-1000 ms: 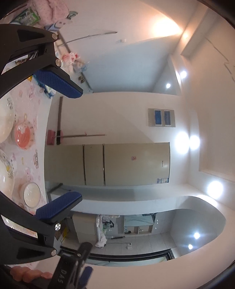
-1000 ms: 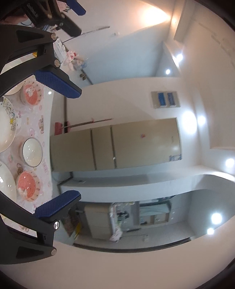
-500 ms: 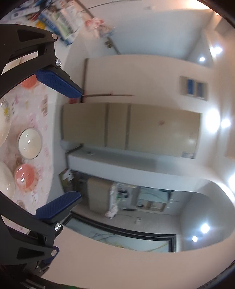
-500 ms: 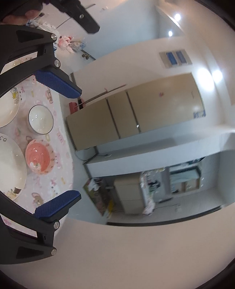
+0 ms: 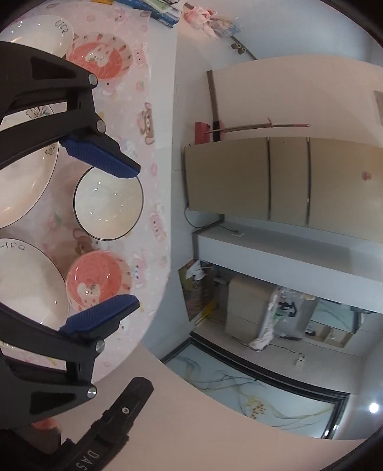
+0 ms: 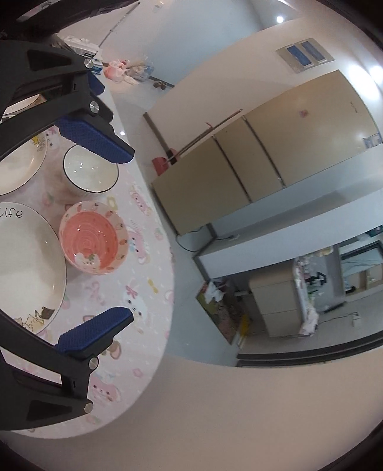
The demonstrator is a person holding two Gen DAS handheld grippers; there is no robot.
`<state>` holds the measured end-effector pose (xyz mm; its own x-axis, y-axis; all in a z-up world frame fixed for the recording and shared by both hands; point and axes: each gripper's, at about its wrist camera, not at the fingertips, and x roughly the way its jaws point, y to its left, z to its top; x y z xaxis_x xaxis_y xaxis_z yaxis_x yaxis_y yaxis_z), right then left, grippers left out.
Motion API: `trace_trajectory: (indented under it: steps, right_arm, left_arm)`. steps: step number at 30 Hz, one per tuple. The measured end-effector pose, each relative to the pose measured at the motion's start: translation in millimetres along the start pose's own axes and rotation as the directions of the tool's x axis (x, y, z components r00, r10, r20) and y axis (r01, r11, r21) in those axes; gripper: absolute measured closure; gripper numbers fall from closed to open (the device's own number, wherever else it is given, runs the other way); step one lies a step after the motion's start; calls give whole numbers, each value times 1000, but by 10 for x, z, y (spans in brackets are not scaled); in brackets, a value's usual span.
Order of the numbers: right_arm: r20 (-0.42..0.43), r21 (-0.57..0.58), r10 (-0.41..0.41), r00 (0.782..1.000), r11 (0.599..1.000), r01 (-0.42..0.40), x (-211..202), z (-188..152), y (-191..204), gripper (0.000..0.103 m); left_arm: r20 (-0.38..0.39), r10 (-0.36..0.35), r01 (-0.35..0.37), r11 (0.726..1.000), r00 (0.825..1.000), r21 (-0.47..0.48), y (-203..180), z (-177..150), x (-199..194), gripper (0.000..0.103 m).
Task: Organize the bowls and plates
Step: 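Move both grippers forward over the table toward a pink strawberry bowl, then close the left gripper on the pink bowl rim while the right gripper grips the rim too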
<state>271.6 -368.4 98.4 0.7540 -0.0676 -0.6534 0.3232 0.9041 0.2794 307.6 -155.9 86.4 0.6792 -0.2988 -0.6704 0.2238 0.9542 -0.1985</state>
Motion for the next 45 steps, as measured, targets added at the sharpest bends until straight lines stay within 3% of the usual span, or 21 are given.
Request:
trace_trajectory:
  steps: [2,4,7,10,11,16,19,22,26,30,33,36,38,45]
  right_arm:
    - [-13,22,-16,1000,1000,17,88,-4,-54,12]
    - [-54,48,-2,999,999,4,224,-21,-112,18]
    - [-122,68,29,992,997,-20,458,-22,-192,24]
    - [-161,79,10,987,997,3,650,-70,-261,32]
    - [-173,97,11,985,995,6,715,-87,-303,32]
    - [-238,88,-32,971,995,54,922,-146,-340,35]
    - [-298,69,-14,954,997,36,1097,-208,-335,35]
    - [-330,28,-51,942,998,64,1241,-286,-295,42]
    - [-392,5,-65,918,997,73,1430,-379,-261,48]
    - [-430,5,-74,900,996,85,1566,-446,-285,55]
    - [-447,9,-76,891,996,89,1662,-481,-327,57]
    - [-478,49,-30,878,997,61,1754,-518,-395,62]
    - [-489,67,-8,872,997,47,1810,-522,-429,69]
    - [-485,57,-42,873,995,79,1908,-599,-442,72]
  left_arm:
    - [-16,31,-30,999,999,20,-54,-28,110,22]
    - [-41,10,-8,999,999,42,-105,-44,251,24]
    - [-123,-38,44,998,992,46,-168,-101,524,36]
    - [-188,-48,56,998,981,40,-170,-179,727,52]
    - [-206,-54,62,997,977,36,-164,-200,765,57]
    - [-296,-77,79,997,952,-6,-135,-288,963,62]
    - [-363,-79,70,997,928,-38,-81,-357,1092,70]
    - [-389,-116,98,993,914,-66,-96,-393,1149,70]
    - [-374,-103,75,993,922,-89,-83,-422,1156,72]
    - [-424,-151,106,986,893,-127,-97,-481,1264,73]
    - [-441,-127,80,989,888,-124,-88,-531,1341,79]
    - [-448,-219,135,968,867,-212,-34,-570,1401,88]
    - [-438,-215,135,969,873,-206,-38,-572,1397,88]
    - [-402,-164,105,981,901,-164,-104,-590,1381,89]
